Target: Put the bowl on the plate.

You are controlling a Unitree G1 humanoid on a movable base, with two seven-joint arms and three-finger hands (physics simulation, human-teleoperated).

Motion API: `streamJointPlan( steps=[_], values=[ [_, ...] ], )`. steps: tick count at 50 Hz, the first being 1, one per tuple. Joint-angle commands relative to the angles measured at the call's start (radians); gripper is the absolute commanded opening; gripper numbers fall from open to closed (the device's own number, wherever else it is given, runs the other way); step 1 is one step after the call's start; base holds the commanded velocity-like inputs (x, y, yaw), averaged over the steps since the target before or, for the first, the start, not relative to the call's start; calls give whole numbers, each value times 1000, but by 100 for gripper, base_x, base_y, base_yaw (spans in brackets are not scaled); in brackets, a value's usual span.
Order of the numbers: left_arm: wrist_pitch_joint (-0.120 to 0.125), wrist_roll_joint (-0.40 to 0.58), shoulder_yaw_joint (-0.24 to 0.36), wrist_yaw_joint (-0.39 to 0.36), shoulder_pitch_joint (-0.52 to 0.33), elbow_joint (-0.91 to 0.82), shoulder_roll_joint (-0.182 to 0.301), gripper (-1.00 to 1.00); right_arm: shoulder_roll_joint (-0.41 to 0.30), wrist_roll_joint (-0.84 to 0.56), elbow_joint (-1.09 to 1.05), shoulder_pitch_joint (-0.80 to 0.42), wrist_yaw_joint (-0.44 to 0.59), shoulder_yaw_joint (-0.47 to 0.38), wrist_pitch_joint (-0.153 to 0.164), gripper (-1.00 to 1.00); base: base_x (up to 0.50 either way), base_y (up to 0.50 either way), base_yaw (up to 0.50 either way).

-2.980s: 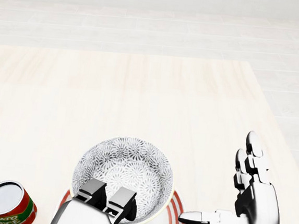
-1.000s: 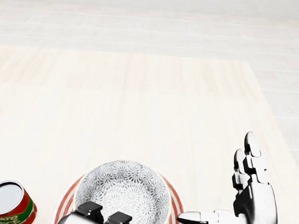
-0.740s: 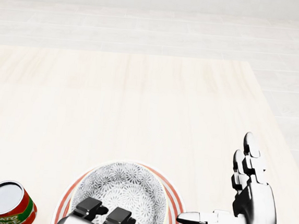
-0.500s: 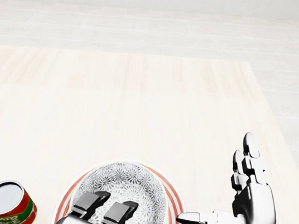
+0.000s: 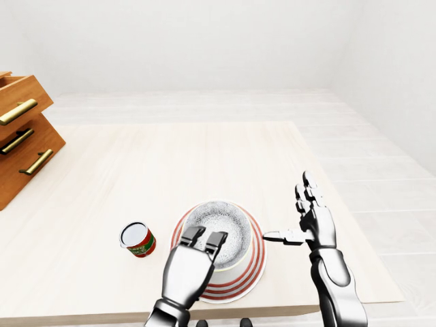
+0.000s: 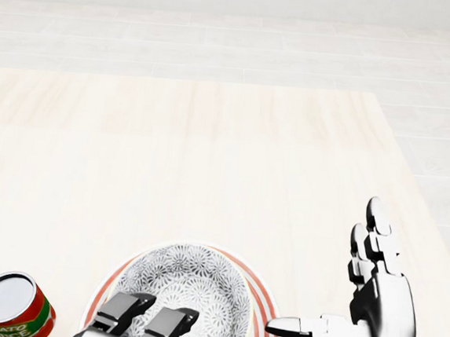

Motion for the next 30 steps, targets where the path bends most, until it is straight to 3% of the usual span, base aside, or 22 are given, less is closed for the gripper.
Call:
streamJointPlan(
  steps=[1, 9, 21, 30],
  values=[
    [17, -9, 8, -33, 44, -82, 14, 40, -1, -2, -12, -9, -1, 1, 10, 100, 0, 0, 0],
    [37, -7, 26, -69, 71, -151, 32, 55, -2, 0, -21, -3, 1, -2, 10, 100, 0, 0, 0],
    [37, -4, 57, -153, 84, -253, 16, 61, 1, 0, -7, 4, 5, -5, 2, 100, 0, 0, 0],
    [77, -75, 91, -253, 72, -319, -29, 87, 2, 0, 7, 6, 5, -3, -12, 100, 0, 0, 0]
  ],
)
